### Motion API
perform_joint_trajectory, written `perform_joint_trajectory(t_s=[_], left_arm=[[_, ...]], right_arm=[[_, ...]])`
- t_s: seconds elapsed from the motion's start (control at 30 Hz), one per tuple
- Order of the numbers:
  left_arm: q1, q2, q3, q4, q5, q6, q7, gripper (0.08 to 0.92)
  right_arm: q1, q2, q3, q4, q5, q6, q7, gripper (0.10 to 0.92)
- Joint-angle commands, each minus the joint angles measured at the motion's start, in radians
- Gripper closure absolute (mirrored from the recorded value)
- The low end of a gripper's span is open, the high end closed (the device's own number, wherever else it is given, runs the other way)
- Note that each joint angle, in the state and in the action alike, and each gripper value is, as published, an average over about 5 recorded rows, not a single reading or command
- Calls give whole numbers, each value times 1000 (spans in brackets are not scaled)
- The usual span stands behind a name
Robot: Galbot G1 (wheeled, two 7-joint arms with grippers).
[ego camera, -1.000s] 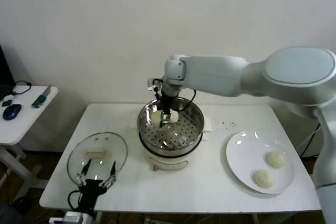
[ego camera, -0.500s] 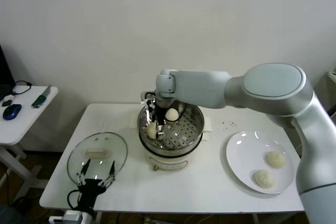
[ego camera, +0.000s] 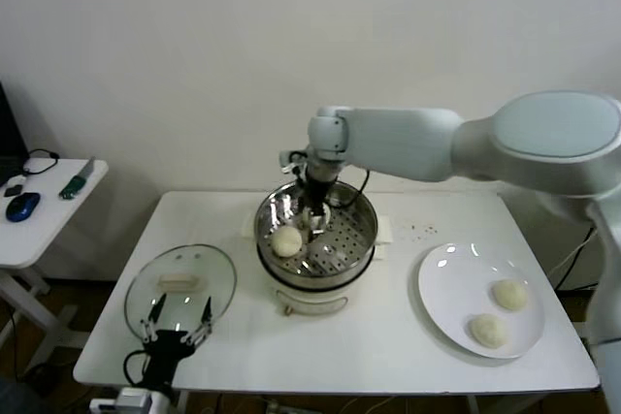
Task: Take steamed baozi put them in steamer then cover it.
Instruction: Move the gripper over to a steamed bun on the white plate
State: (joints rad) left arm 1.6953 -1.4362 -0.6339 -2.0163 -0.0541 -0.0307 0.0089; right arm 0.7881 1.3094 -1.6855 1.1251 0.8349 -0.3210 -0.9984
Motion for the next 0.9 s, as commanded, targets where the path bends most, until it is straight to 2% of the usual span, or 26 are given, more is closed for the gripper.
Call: perform_joint_trajectory(t_s=[0.03,0.43,0.67,0.9], left_arm=[[-5,-2,-3,-2,3,4,-5,177],[-12,-17,-16,-17,28,28,-18,177],[0,-36,-14,-21,61,32,-23,177],[3,-50,-15,-18,80,36,-29,177]], right_arm=[[115,-313,-1,228,-106,10,-21,203],[18,-749,11,410,-406,47,-49,203],[-237,-886,140,400,-605,77,-57,203],[-459,-929,279,359,-696,97,-61,203]])
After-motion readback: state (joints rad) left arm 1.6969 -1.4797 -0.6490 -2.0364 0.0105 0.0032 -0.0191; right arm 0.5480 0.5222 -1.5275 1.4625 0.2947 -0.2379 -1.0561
